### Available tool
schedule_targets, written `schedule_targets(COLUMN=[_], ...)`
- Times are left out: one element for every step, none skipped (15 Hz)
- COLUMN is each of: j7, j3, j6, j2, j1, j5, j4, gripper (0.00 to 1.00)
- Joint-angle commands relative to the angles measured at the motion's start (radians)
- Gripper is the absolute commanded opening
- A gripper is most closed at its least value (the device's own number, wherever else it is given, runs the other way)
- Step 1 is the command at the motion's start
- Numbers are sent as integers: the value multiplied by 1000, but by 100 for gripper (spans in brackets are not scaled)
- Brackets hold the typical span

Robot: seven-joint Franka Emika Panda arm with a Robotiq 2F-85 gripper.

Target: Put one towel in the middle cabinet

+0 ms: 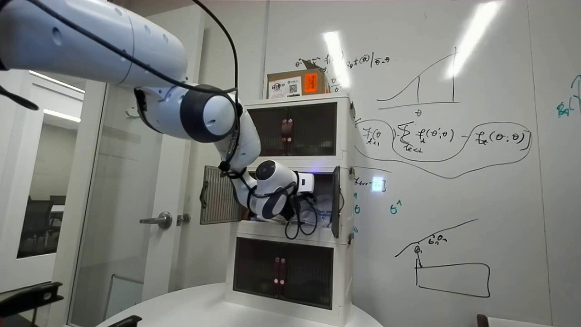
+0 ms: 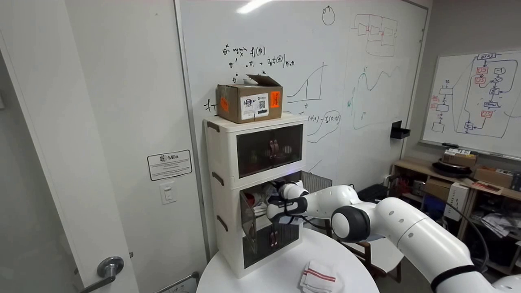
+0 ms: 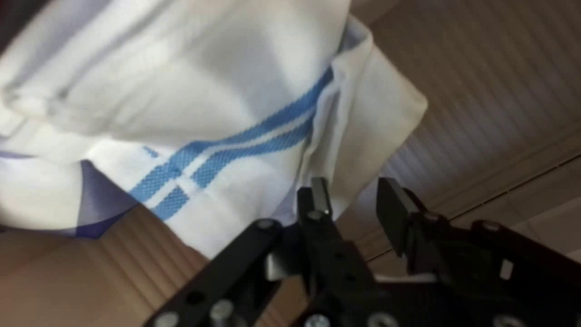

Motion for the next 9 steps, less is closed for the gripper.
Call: schedule_targets(j7=[25, 32, 44, 57, 76, 81, 72, 58, 56], j3=[22, 35, 57, 91, 149, 213, 276, 309, 338], j6=[-58, -74, -97, -138, -196, -229, -262, -276, -276], j2=[58, 57, 46, 24, -10, -22, -50, -72, -107], j1=[2, -6, -18, -37, -70, -102, -140, -167, -198], j5=[-11, -26, -52, -93, -155, -221, -270, -290, -303], j4=[108, 104, 85, 45, -15, -47, -105, -152, -214], gripper=[67, 74, 81, 89, 95, 100, 100, 100, 100])
